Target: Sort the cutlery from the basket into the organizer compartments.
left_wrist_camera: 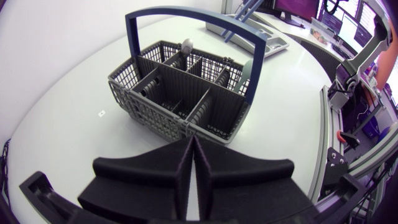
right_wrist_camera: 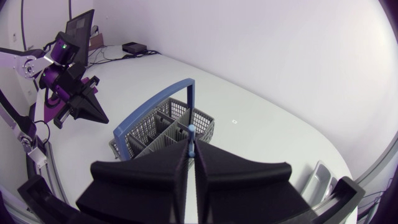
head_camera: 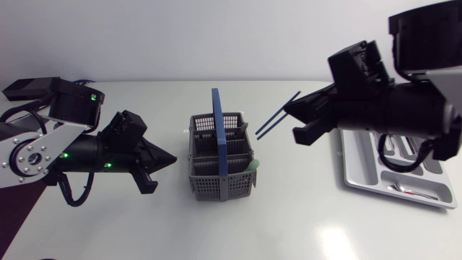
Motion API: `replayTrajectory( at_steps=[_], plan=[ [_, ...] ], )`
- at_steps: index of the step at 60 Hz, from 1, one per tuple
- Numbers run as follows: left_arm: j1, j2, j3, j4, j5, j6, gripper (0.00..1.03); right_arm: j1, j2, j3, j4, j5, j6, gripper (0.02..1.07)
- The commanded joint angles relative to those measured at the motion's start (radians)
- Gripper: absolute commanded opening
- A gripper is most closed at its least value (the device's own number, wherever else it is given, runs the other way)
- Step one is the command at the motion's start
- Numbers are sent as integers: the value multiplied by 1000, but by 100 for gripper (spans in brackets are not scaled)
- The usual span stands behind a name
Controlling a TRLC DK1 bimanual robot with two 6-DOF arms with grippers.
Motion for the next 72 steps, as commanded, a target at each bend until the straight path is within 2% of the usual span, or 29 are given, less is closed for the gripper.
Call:
replayTrajectory(
  at_steps=[1, 20, 28, 37, 49, 64, 72],
  plan=[
    [-10, -18, -23, -5, 3, 13, 5, -57, -39, 44, -51, -22, -24, 7],
    [-11, -26, -24, -5, 3, 13, 5, -390, -65, 140, -284, -136, -141, 7],
    [-17, -24, -23, -5, 3, 13, 5, -568, -17, 176, -350, -210, -202, 7],
    [-25, -24, -20, -5, 3, 13, 5, -709, 65, 227, -430, -230, -271, 7],
    [-25, -26, -23, -7, 3, 13, 5, -820, 176, 293, -546, -231, -360, 7],
    [-30, -33, -26, -10, 3, 13, 5, -854, 326, 350, -596, -203, -396, 7],
    [-31, -43, -27, -15, 3, 13, 5, -858, 469, 397, -597, -205, -402, 7]
  ],
)
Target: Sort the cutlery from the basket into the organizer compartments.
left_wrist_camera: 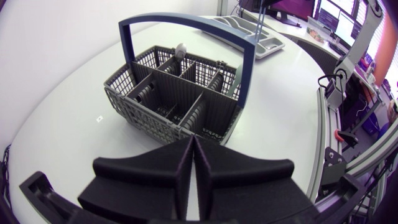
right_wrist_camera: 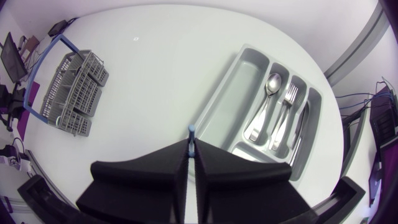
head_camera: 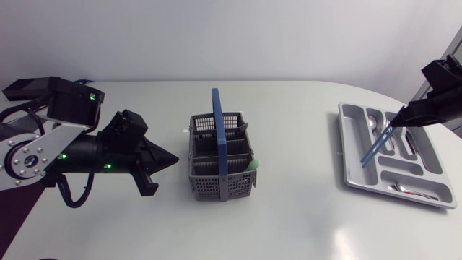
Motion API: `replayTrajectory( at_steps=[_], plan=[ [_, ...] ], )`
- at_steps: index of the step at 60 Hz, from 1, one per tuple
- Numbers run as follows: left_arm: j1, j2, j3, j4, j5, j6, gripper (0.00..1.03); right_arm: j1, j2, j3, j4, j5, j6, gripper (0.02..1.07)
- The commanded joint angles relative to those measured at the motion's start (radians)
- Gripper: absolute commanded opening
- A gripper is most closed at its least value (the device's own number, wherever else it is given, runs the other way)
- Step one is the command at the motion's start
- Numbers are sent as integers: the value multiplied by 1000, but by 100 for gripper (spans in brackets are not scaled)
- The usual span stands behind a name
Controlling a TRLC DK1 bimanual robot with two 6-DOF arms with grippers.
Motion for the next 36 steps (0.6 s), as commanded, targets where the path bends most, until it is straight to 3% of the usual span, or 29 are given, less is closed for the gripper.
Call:
replayTrajectory(
  at_steps=[1, 36],
  plan=[
    [-8, -22, -29, -8, 3, 13, 5, -9, 87, 37, -9, 5, -23, 7],
    [-6, -25, -36, -10, 5, 15, 5, -8, 487, 284, -58, 32, 7, 7]
  ],
)
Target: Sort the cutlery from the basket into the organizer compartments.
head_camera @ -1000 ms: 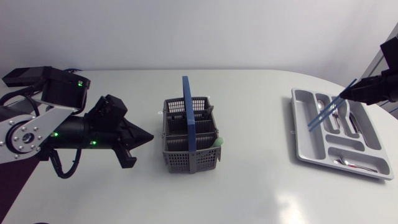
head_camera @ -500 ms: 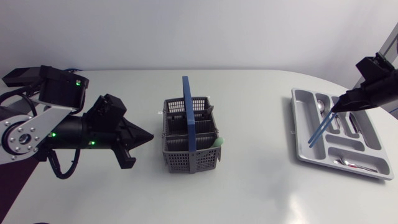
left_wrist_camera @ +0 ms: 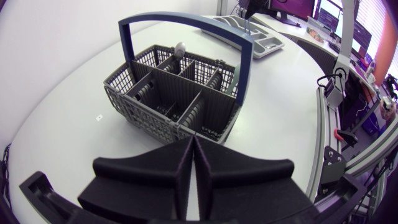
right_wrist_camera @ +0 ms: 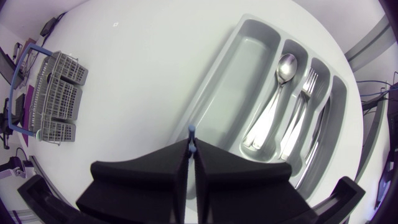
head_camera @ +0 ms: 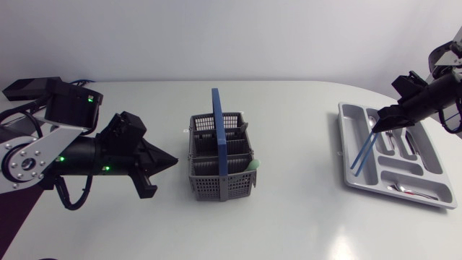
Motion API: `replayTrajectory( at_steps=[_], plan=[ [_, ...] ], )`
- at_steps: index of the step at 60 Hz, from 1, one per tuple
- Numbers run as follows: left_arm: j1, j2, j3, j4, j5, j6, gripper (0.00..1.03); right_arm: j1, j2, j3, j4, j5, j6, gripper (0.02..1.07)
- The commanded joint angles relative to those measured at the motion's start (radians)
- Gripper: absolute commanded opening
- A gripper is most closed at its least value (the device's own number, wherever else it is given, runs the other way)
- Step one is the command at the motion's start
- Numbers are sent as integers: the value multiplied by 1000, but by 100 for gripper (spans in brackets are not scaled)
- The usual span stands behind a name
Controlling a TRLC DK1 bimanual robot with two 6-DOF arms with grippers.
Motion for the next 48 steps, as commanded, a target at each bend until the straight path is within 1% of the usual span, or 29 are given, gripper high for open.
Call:
replayTrajectory(
  at_steps=[1, 4, 10, 33, 34, 36, 40, 45, 48],
  plan=[
    [-6, -10, -23, -8, 5, 14, 5, -4, 102, 61, -37, 6, 6, 7],
    [-6, -9, -25, -8, 5, 14, 5, -4, 152, 98, -57, 5, 7, 7],
    [-6, -10, -25, -8, 5, 14, 5, -2, 232, 160, -59, 3, 30, 7],
    [-8, -15, -22, -19, 3, 13, 5, 2, 428, 353, 9, 19, 162, 8],
    [-8, -16, -22, -20, 3, 13, 5, 4, 433, 356, 13, 23, 168, 9],
    [-8, -21, -20, -25, 3, 13, 5, 5, 436, 359, 25, 31, 178, 14],
    [-6, -30, -22, -33, 3, 13, 5, 13, 436, 356, 38, 37, 184, 28],
    [-5, -44, -23, -43, 3, 13, 5, 21, 411, 338, 53, 37, 185, 41],
    [-5, -58, -26, -51, 3, 14, 5, 27, 375, 305, 79, 37, 185, 52]
  ],
)
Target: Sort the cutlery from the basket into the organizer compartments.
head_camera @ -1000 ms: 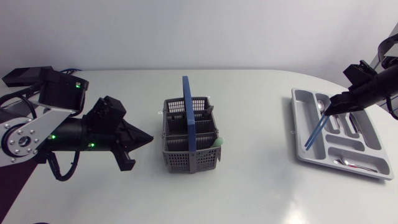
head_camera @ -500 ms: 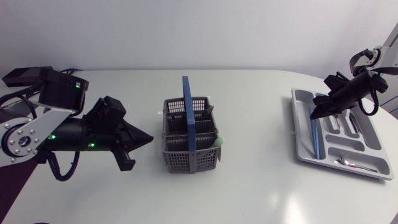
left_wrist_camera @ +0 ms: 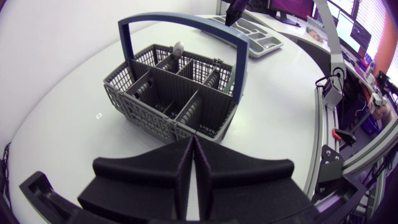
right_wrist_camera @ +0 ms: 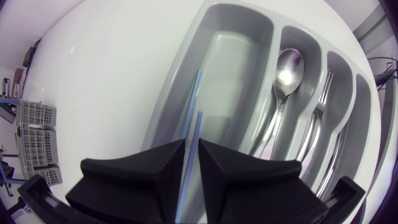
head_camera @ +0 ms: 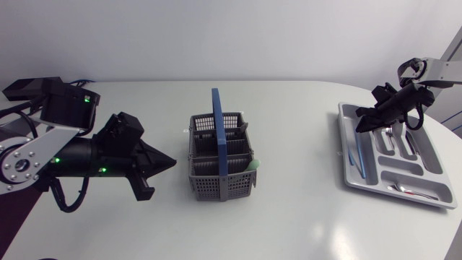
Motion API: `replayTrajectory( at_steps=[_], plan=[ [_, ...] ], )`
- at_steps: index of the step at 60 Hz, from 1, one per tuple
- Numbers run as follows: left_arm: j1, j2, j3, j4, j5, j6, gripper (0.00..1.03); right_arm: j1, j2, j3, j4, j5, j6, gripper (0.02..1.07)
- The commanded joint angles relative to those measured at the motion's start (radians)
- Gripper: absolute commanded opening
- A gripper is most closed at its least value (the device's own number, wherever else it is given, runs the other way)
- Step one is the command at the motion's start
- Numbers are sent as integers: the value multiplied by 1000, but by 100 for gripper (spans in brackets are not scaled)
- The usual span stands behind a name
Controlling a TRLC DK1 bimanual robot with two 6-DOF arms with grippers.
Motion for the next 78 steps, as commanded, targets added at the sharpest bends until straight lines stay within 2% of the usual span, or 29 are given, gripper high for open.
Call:
replayTrajectory(
  at_steps=[1, 7, 12, 19, 30, 35, 43, 48, 53, 59, 74, 78],
  plan=[
    [-5, -33, -27, -20, 3, 16, 5, 15, -50, -49, 39, 11, 16, 56],
    [-10, -57, -28, -41, 5, 24, 5, 41, -177, -163, 108, 16, 14, 76],
    [-16, -68, -30, -47, 5, 24, 5, 76, -297, -256, 155, 33, 13, 85],
    [-28, -69, -30, -50, 5, 22, 5, 136, -442, -370, 188, 31, 13, 91],
    [-65, -68, -36, -52, 3, 19, 5, 279, -617, -502, 195, -7, 51, 91],
    [-75, -72, -44, -52, 3, 19, 5, 354, -673, -555, 174, -42, 93, 90],
    [-80, -89, -56, -52, 3, 17, 5, 478, -749, -647, 165, -47, 154, 89],
    [-89, -102, -68, -52, 3, 17, 5, 533, -785, -700, 165, -76, 195, 78],
    [-99, -112, -79, -50, 3, 17, 5, 579, -811, -741, 165, -98, 237, 74],
    [-100, -114, -87, -41, 3, 19, 5, 611, -823, -765, 168, -145, 289, 62],
    [-97, -108, -99, -17, 2, 19, 5, 714, -778, -793, 212, -174, 389, 60],
    [-95, -108, -102, -12, 2, 19, 5, 742, -765, -793, 224, -185, 407, 52]
  ],
)
